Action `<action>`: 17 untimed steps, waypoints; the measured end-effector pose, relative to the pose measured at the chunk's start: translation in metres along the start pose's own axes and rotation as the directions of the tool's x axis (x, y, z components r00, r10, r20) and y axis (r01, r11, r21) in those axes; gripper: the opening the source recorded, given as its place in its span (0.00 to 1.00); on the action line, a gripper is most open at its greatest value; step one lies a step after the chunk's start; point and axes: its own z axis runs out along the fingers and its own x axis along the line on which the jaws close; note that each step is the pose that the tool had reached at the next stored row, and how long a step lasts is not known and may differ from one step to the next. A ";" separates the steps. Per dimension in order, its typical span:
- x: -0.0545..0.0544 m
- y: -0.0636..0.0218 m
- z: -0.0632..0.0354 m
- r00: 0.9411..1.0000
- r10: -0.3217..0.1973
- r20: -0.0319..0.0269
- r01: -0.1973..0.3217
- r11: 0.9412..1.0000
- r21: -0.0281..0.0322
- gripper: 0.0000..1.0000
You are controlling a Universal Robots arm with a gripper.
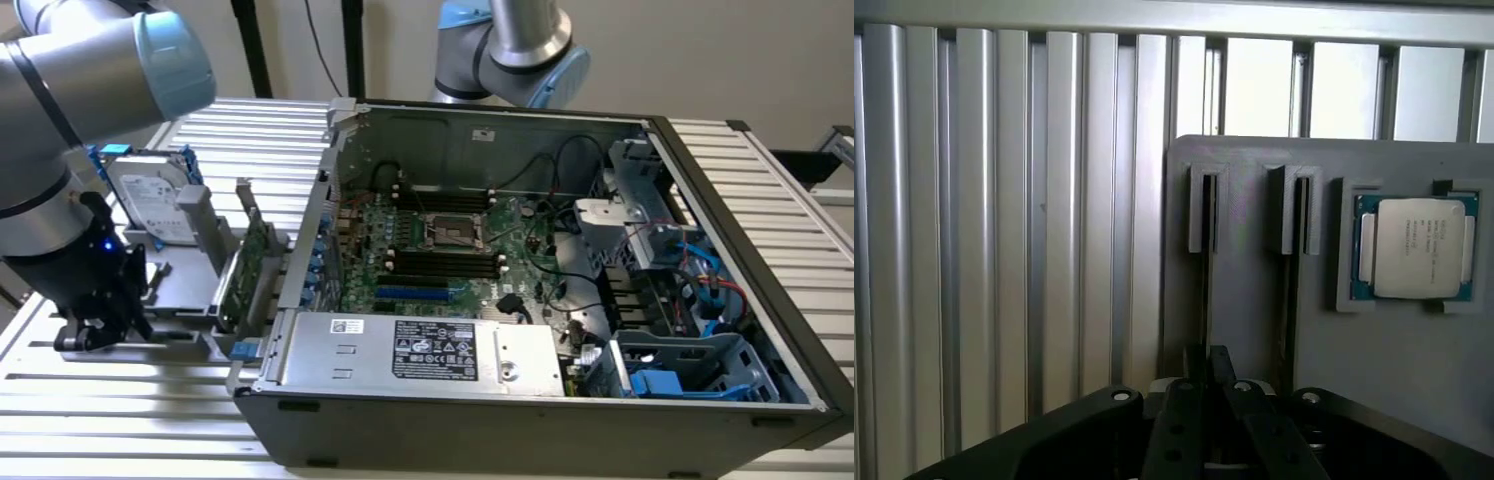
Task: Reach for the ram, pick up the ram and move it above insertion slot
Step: 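Pick up the ram and move it above insertion slot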
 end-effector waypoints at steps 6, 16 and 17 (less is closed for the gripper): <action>0.000 0.0002 -0.0186 1.000 0.000 0.000 0.000 1.000 -0.003 0.13; -0.001 -0.0029 -0.0643 1.000 0.000 0.000 0.000 1.000 -0.003 0.13; -0.001 -0.0042 -0.0687 1.000 -0.001 0.000 0.001 1.000 -0.003 0.13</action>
